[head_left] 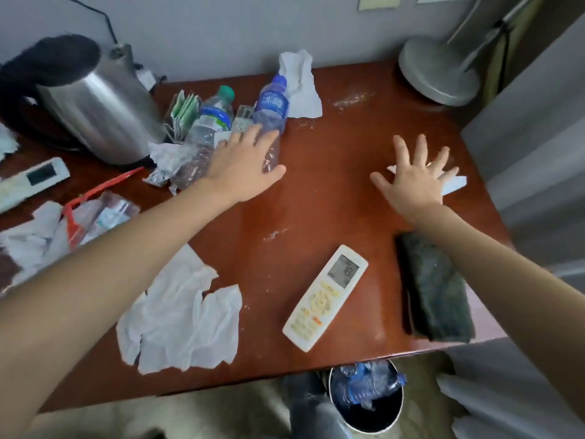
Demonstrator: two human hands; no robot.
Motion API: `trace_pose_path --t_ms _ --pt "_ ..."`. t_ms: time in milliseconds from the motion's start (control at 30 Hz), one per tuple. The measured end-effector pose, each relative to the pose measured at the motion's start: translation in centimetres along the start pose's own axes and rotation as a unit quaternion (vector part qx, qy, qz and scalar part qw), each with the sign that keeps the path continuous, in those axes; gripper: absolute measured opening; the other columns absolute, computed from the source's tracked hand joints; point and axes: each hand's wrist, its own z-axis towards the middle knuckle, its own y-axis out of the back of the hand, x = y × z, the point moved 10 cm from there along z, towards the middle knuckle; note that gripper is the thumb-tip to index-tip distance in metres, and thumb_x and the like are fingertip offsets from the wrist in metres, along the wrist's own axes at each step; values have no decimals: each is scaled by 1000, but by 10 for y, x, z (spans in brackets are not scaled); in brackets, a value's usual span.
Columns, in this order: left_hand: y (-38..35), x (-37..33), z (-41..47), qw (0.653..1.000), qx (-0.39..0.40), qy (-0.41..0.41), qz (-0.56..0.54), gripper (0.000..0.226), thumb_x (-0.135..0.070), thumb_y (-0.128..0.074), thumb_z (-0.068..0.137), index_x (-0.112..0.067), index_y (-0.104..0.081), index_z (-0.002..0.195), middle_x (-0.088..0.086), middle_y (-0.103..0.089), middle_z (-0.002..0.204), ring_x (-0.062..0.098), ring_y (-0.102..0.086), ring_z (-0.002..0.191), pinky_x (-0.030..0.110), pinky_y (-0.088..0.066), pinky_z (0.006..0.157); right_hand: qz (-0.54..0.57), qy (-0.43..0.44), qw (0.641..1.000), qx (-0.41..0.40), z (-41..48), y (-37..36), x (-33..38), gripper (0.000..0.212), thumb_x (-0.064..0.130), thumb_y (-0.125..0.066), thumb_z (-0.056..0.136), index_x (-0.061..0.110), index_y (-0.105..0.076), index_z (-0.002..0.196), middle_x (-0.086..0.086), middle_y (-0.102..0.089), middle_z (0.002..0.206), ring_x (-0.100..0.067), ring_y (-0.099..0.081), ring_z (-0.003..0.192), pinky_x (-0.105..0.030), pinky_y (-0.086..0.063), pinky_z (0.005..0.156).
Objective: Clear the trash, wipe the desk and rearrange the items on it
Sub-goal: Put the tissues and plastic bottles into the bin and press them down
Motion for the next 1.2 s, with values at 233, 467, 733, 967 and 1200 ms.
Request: trace_pose_path --t_ms 233,467,733,967,1200 --pt "-25 20 75 989 81 96 -76 95 -69 -53 76 -27 -9 148 18 -15 153 43 -26 134 48 -32 103 64 -60 996 12 31 -30 9 55 38 -48 92 20 -29 141 -17 -32 137 -39 -29 125 -54 -28 100" --pt "-1 35 94 957 45 64 -281 92 -24 -69 70 -27 -17 145 14 -46 123 31 -53 102 32 -42 81 298 51 952 -43 70 -6 97 27 16 -43 95 13 -51 121 -12 -46 117 -30 -49 108 -39 -43 93" --pt "44 130 108 906 10 104 -409 82 -21 -74 63 -17 -31 133 -3 -47 124 10 -51 106 10 -39 75 211 67 973 -65 150 17 190 48 38 -49 89 19 -45 133 -10 -42 135 -32 -34 119 -37 -28 98" --pt "-1 163 93 927 138 149 -316 67 -46 -69 46 -11 -54 102 5 -49 106 12 -50 93 17 -34 59 105 147 980 86 157 -49 225 64 57 -49 86 35 -27 142 0 -24 151 -31 -11 139 -50 -9 109" --pt "38 154 91 907 88 138 -389 22 -21 -75 64 -21 -60 81 0 -66 87 6 -57 71 18 -42 57 216 176 957 -81 132 -6 215 29 21 -54 90 7 -60 114 -19 -58 105 -39 -49 97 -40 -34 81"
